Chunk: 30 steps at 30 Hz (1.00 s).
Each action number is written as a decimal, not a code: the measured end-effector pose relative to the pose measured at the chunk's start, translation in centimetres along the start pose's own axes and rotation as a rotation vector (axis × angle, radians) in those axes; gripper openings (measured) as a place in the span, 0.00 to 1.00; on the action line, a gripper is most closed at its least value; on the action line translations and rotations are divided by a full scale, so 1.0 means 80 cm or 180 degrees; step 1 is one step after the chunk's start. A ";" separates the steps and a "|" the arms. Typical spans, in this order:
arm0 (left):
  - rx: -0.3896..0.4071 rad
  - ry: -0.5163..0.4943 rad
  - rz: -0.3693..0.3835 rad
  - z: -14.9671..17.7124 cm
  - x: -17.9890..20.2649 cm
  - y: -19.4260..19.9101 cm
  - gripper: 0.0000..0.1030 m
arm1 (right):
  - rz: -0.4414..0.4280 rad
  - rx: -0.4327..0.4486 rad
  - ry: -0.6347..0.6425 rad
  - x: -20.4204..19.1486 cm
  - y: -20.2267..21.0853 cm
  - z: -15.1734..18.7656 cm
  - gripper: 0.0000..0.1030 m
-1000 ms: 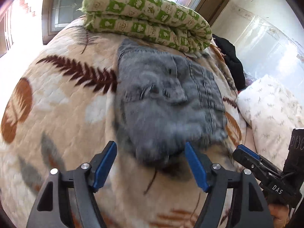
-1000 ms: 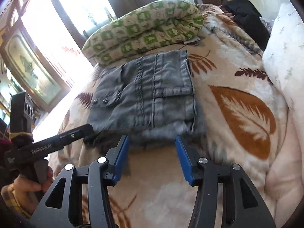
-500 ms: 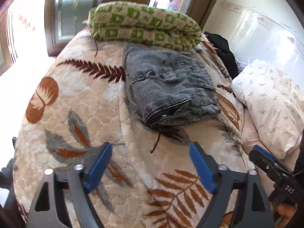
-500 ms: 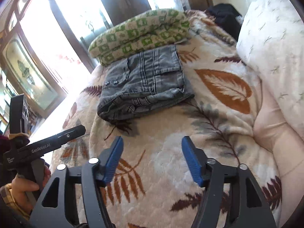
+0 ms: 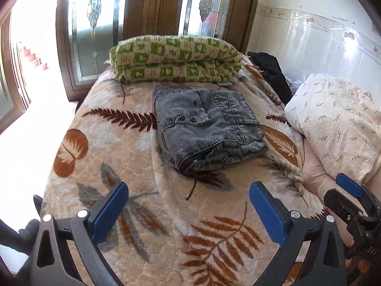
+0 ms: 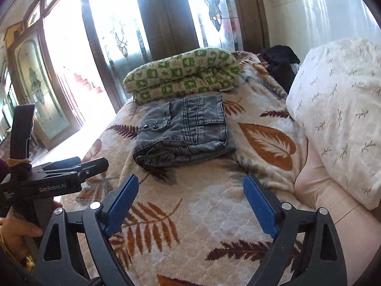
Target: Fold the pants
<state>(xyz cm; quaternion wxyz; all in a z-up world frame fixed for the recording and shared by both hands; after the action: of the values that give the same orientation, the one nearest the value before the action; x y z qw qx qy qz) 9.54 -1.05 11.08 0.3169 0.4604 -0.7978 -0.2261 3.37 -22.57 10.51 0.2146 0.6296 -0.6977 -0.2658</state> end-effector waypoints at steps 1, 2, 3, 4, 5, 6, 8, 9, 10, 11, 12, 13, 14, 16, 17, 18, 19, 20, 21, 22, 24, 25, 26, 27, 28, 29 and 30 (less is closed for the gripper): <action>-0.0012 -0.0012 -0.0010 0.000 0.002 0.001 1.00 | 0.0014 0.0010 0.0012 0.000 0.002 0.001 0.91; -0.0029 -0.0023 -0.0021 0.000 0.004 0.002 1.00 | 0.0023 0.0016 0.0021 -0.001 0.003 0.001 0.91; -0.0031 -0.0040 -0.0040 0.000 0.005 0.003 1.00 | 0.0028 0.0019 0.0025 -0.001 0.003 0.001 0.91; -0.0018 -0.0064 -0.0089 -0.001 0.007 0.004 1.00 | 0.0032 0.0014 0.0026 -0.001 0.004 0.000 0.92; 0.0005 -0.0096 -0.0147 -0.001 0.009 0.006 1.00 | 0.0036 0.0001 0.0021 -0.001 0.003 -0.001 0.92; 0.0023 -0.0126 -0.0181 -0.002 0.011 0.008 1.00 | 0.0035 0.0001 0.0015 -0.002 0.005 0.000 0.92; 0.0045 -0.0137 -0.0225 -0.004 0.014 0.012 1.00 | 0.0068 0.0002 0.0005 -0.001 0.007 -0.003 0.93; 0.0047 -0.0135 -0.0242 -0.005 0.015 0.013 1.00 | 0.0080 0.0001 -0.0001 0.000 0.008 -0.004 0.93; 0.0058 -0.0139 -0.0267 -0.006 0.016 0.015 1.00 | 0.0087 -0.0002 -0.0010 0.001 0.009 -0.005 0.93; 0.0078 -0.0147 -0.0292 -0.007 0.017 0.017 1.00 | 0.0091 -0.0001 -0.0020 0.002 0.010 -0.006 0.93; 0.0102 -0.0155 -0.0314 -0.009 0.018 0.020 1.00 | 0.0100 0.0020 -0.0040 0.003 0.011 -0.007 0.93; 0.0129 -0.0158 -0.0335 -0.010 0.019 0.023 1.00 | 0.0109 0.0038 -0.0048 0.004 0.012 -0.007 0.93; 0.0150 -0.0157 -0.0350 -0.011 0.020 0.027 1.00 | 0.0109 0.0042 -0.0044 0.003 0.013 -0.007 0.93; 0.0175 -0.0160 -0.0348 -0.013 0.021 0.031 1.00 | 0.0102 0.0051 -0.0025 0.002 0.013 -0.009 0.93; 0.0187 -0.0167 -0.0352 -0.013 0.022 0.032 1.00 | 0.0105 0.0058 -0.0011 0.001 0.012 -0.011 0.93; 0.0209 -0.0176 -0.0361 -0.014 0.023 0.034 1.00 | 0.0109 0.0078 0.0002 -0.001 0.013 -0.012 0.94; 0.0214 -0.0189 -0.0372 -0.015 0.025 0.035 1.00 | 0.0114 0.0092 0.0007 -0.001 0.014 -0.013 0.93; 0.0206 -0.0211 -0.0384 -0.016 0.027 0.035 1.00 | 0.0117 0.0100 0.0010 -0.002 0.015 -0.014 0.94; 0.0197 -0.0237 -0.0393 -0.017 0.029 0.035 1.00 | 0.0118 0.0108 0.0021 -0.003 0.016 -0.016 0.94; 0.0197 -0.0266 -0.0410 -0.017 0.032 0.036 1.00 | 0.0129 0.0115 0.0034 -0.004 0.017 -0.017 0.94; 0.0228 -0.0310 -0.0471 -0.018 0.037 0.039 1.00 | 0.0166 0.0150 0.0062 -0.004 0.021 -0.020 0.94; 0.0255 -0.0328 -0.0508 -0.018 0.040 0.042 1.00 | 0.0173 0.0168 0.0067 -0.004 0.022 -0.020 0.94; 0.0277 -0.0341 -0.0533 -0.018 0.042 0.044 1.00 | 0.0175 0.0182 0.0069 -0.003 0.024 -0.020 0.94; 0.0296 -0.0354 -0.0541 -0.018 0.043 0.047 1.00 | 0.0170 0.0189 0.0066 -0.003 0.026 -0.021 0.94; 0.0315 -0.0362 -0.0541 -0.018 0.045 0.049 1.00 | 0.0169 0.0189 0.0061 -0.002 0.027 -0.021 0.94; 0.0323 -0.0368 -0.0535 -0.019 0.046 0.050 1.00 | 0.0167 0.0185 0.0060 -0.002 0.027 -0.022 0.94; 0.0322 -0.0376 -0.0536 -0.020 0.046 0.051 1.00 | 0.0169 0.0185 0.0065 -0.002 0.027 -0.022 0.94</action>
<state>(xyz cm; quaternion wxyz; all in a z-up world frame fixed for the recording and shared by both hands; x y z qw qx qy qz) 6.85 -2.48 15.94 0.2255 0.5270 -0.7840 -0.2381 2.84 -22.43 13.22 0.2104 0.6196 -0.7194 -0.2332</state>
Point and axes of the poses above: each gripper's, at about its wrist camera, not at the fingertips, and y roughly against the way its jaws point, x to its right, z to its underside, the point moved 2 cm from there along -y, roughly the way its jaws point, and after that the axes turned 15 degrees about z, right-handed, at the moved point
